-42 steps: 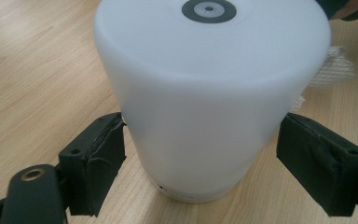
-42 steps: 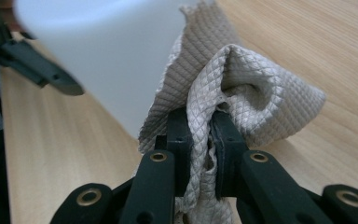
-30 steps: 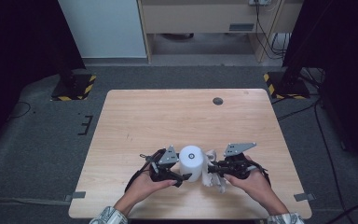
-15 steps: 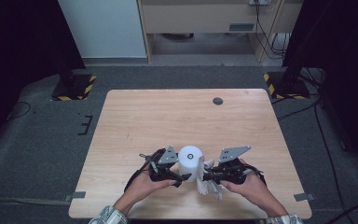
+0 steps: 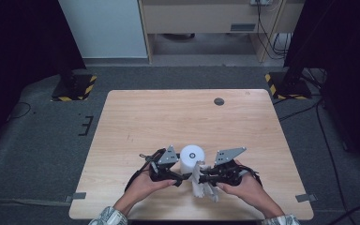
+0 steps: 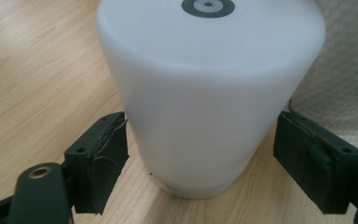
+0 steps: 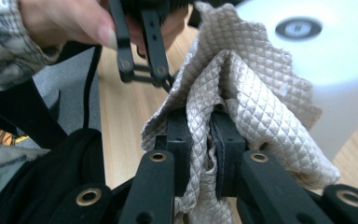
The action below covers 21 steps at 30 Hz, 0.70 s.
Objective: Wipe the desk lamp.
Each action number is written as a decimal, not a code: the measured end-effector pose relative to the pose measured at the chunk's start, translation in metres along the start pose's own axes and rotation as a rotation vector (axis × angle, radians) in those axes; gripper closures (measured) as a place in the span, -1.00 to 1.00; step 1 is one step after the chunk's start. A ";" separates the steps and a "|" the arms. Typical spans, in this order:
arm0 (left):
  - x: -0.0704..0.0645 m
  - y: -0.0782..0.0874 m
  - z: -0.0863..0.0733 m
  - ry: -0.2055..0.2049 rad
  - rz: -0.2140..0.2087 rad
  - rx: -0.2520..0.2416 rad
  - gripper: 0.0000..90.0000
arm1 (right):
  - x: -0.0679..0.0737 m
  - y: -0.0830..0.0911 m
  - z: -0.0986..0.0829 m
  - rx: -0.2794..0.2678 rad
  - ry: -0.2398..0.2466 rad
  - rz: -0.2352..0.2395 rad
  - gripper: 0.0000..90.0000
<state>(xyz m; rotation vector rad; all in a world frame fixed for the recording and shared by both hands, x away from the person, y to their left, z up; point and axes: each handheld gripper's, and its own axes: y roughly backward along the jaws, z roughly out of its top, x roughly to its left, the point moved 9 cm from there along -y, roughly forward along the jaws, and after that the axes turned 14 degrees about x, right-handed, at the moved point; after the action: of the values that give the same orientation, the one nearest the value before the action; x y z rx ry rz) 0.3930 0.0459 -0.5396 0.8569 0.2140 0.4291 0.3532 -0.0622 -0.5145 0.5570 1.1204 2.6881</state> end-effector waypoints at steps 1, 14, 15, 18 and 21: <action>0.000 0.000 0.000 0.000 -0.001 0.000 -0.60 | 0.000 -0.002 -0.002 0.009 -0.002 0.002 0.78; 0.000 0.000 0.000 0.001 -0.004 -0.001 -0.60 | -0.007 -0.023 -0.019 0.082 -0.021 0.006 0.77; 0.000 0.000 0.000 0.001 -0.005 -0.002 -0.60 | -0.006 -0.023 -0.019 0.082 -0.020 0.004 0.77; 0.000 0.000 0.000 0.002 -0.005 -0.003 -0.60 | -0.004 -0.019 -0.014 0.062 -0.016 0.004 0.76; 0.000 -0.001 -0.001 0.001 -0.006 -0.002 -0.60 | 0.000 -0.010 -0.007 0.027 -0.009 0.009 0.76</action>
<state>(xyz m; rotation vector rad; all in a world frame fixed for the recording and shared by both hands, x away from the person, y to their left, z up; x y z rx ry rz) 0.3931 0.0460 -0.5405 0.8540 0.2174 0.4238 0.3509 -0.0598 -0.5265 0.5794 1.1568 2.6795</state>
